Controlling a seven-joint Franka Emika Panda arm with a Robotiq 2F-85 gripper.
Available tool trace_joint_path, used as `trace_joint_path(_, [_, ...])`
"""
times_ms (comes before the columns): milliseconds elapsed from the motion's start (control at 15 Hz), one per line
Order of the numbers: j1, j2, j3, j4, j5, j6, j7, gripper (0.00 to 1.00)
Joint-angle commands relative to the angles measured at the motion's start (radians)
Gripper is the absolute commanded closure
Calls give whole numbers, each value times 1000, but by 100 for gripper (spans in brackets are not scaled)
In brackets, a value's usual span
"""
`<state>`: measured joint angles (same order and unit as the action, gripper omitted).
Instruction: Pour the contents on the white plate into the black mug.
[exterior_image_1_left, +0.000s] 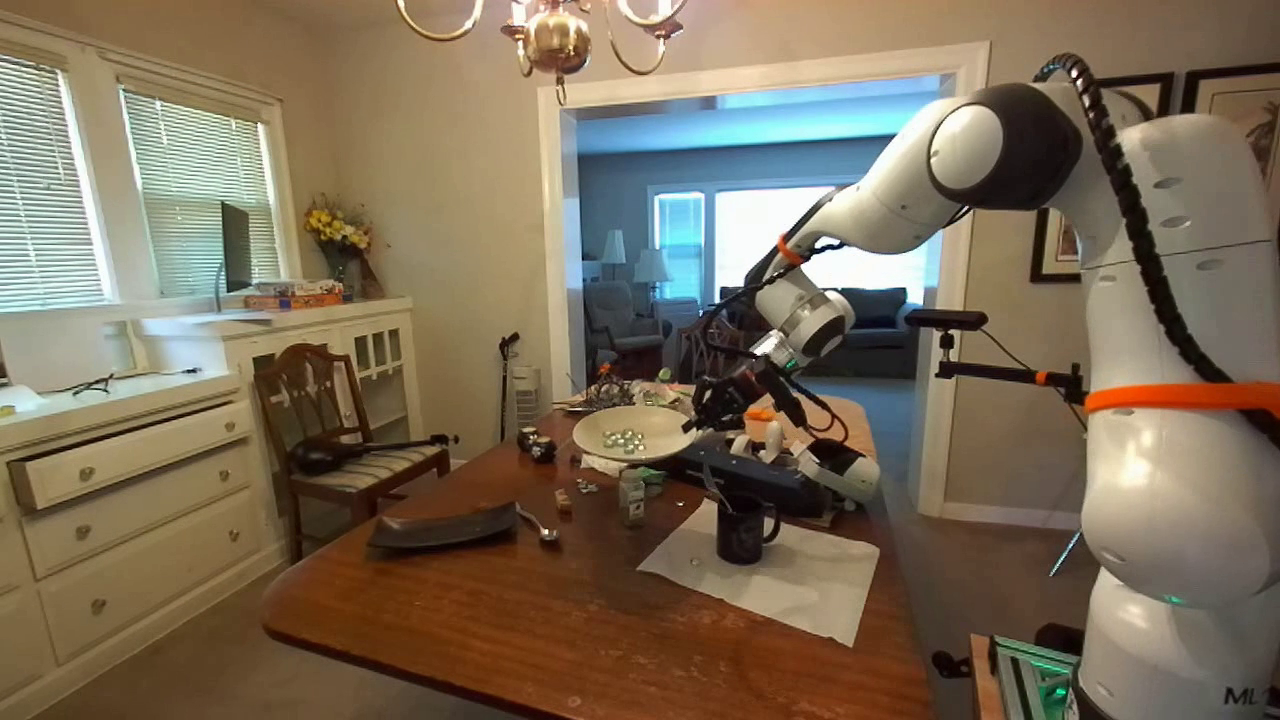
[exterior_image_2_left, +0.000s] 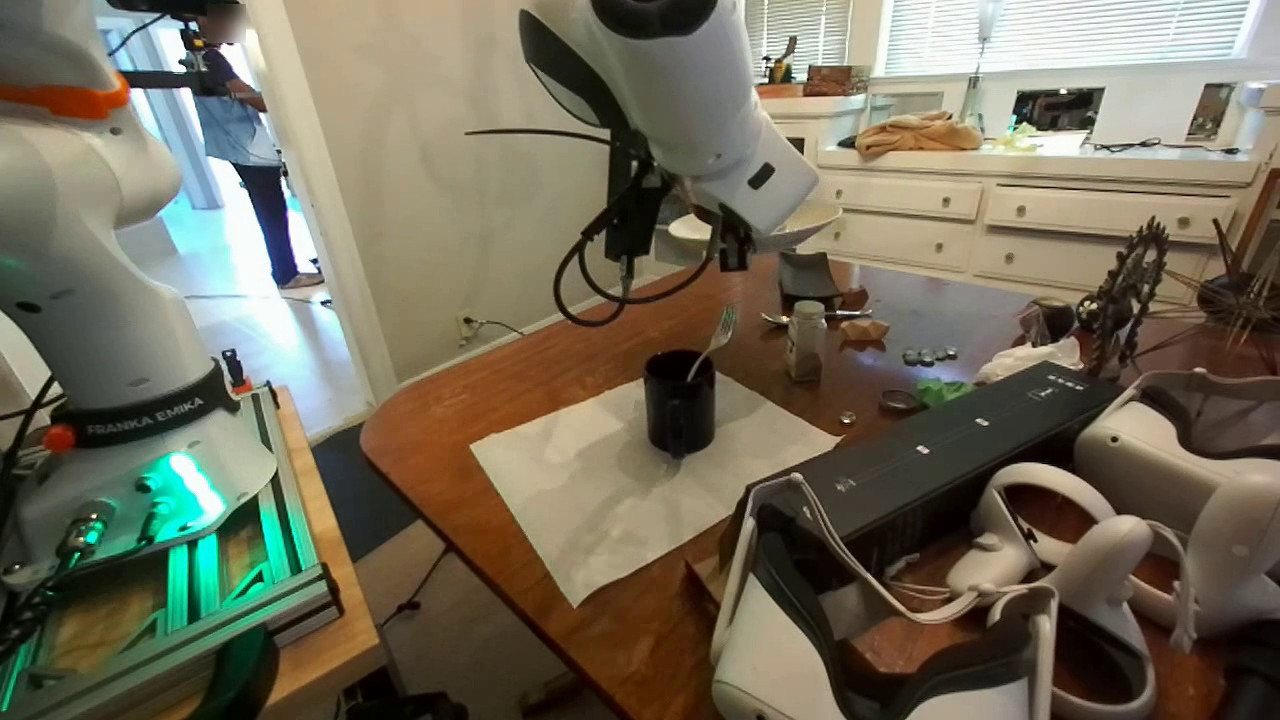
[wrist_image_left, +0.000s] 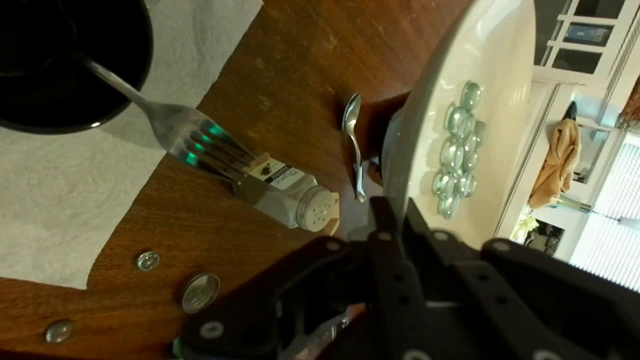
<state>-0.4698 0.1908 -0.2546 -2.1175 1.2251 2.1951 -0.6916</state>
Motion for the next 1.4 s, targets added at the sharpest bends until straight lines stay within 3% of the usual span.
trace_joint_path(0, [17, -155, -64, -128, 23, 34, 0, 98])
trace_joint_path(400, [-17, -243, -179, -231, 14, 6, 2, 98])
trace_joint_path(467, [1, -189, -170, -191, -4, 25, 3, 93])
trace_joint_path(733, [-9, -204, -189, -216, -4, 24, 2, 93])
trace_joint_path(867, [-6, -202, -188, -219, -6, 28, -4, 98])
trace_joint_path(1333, [-22, -226, -211, -290, -13, 151, -50, 98])
